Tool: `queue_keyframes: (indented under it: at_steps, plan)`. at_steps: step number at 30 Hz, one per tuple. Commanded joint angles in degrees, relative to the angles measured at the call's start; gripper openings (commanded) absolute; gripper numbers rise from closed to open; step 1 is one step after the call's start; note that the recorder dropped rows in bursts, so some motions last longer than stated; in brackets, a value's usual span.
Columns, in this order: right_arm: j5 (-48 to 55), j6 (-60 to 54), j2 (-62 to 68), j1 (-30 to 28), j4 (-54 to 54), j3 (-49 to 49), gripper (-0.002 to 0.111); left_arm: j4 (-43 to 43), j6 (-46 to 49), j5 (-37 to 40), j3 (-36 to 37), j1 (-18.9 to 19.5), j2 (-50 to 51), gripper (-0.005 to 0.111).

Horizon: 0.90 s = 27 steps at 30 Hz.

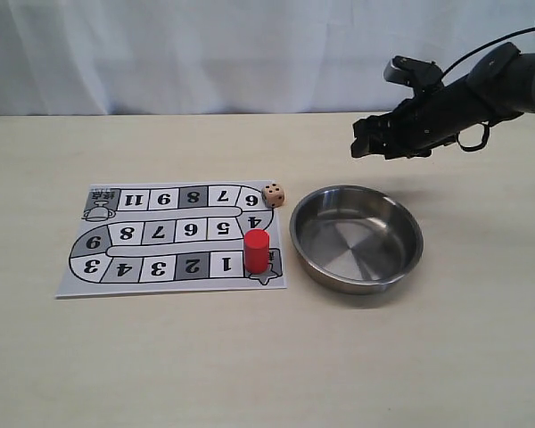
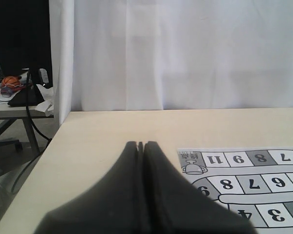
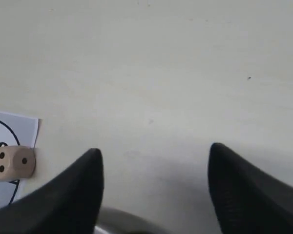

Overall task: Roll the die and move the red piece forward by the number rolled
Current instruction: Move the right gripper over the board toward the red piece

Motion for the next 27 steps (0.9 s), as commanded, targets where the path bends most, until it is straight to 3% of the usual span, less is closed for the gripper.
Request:
queue_keyframes:
  at_steps: [1,5,12,18,27]
  plan:
    - [0.7,0.1,-1.81,-0.18,-0.6,-0.13,0.035,-0.11,-0.25,-0.39,-0.3,-0.01,-0.06,0.0]
    - [3.62,-0.37,-4.59,-0.18,-1.68,-0.13,0.004,-0.11,-0.25,-0.39,-0.3,-0.01,-0.06,0.0]
    - [8.0,-0.15,-7.68,2.59,-3.59,-0.13,0.004,-0.11,-0.25,-0.23,-0.3,-0.01,-0.06,0.0]
    - [7.83,1.95,-7.83,8.5,-6.79,-0.13,0.004,-0.11,-0.25,-0.23,-0.3,-0.01,-0.06,0.0]
    - [6.09,20.41,-7.12,19.22,-28.78,-3.08,0.004,-0.11,-0.25,-0.23,-0.3,-0.01,-0.06,0.0]
